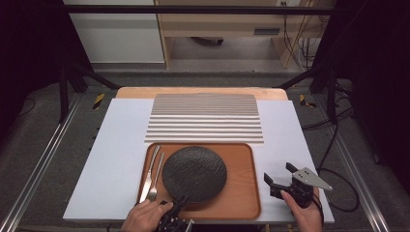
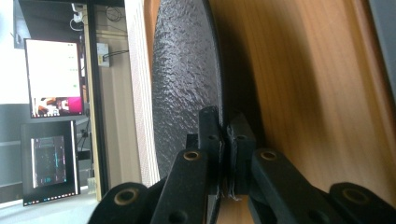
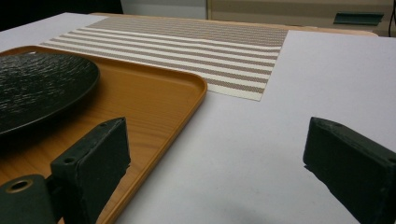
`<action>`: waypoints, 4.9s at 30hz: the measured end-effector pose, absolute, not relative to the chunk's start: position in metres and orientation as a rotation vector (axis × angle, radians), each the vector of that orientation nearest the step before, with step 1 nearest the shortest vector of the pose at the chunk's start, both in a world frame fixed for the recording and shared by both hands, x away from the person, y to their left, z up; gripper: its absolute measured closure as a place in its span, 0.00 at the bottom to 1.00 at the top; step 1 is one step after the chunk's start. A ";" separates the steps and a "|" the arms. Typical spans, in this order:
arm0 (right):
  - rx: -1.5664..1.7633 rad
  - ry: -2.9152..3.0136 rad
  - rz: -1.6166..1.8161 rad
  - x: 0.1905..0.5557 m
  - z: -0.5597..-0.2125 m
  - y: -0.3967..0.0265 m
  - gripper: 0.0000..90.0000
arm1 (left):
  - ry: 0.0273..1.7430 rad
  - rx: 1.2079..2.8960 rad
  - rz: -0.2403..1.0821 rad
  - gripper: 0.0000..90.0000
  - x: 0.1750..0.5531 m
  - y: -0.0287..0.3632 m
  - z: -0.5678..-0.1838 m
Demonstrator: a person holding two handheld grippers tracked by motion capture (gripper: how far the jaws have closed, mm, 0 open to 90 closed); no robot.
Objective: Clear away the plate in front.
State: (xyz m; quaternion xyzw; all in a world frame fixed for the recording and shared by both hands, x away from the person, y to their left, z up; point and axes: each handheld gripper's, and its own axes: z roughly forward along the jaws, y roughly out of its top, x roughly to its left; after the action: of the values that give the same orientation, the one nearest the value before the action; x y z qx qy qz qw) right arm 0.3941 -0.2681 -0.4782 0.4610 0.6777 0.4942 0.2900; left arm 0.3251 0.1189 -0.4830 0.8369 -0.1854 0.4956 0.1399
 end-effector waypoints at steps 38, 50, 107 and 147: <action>1.222 1.829 1.306 0.395 -0.480 -0.265 0.08 | -0.558 2.506 1.343 0.91 0.327 0.115 -0.489; 1.223 1.828 1.305 0.395 -0.480 -0.265 0.08 | -0.554 2.504 1.329 0.91 0.328 0.116 -0.489; 1.216 1.837 1.297 0.395 -0.480 -0.264 0.08 | -0.199 2.299 1.129 0.28 0.339 0.118 -0.474; 1.217 1.838 1.296 0.395 -0.480 -0.264 0.08 | 0.248 2.061 0.845 0.15 0.367 0.145 -0.457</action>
State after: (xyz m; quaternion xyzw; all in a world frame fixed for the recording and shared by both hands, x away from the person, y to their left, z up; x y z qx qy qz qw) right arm 0.3953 -0.2637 -0.4805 0.4559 0.6882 0.4854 0.2880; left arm 0.3669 0.1445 -0.4574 0.8279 0.0995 0.3395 0.4352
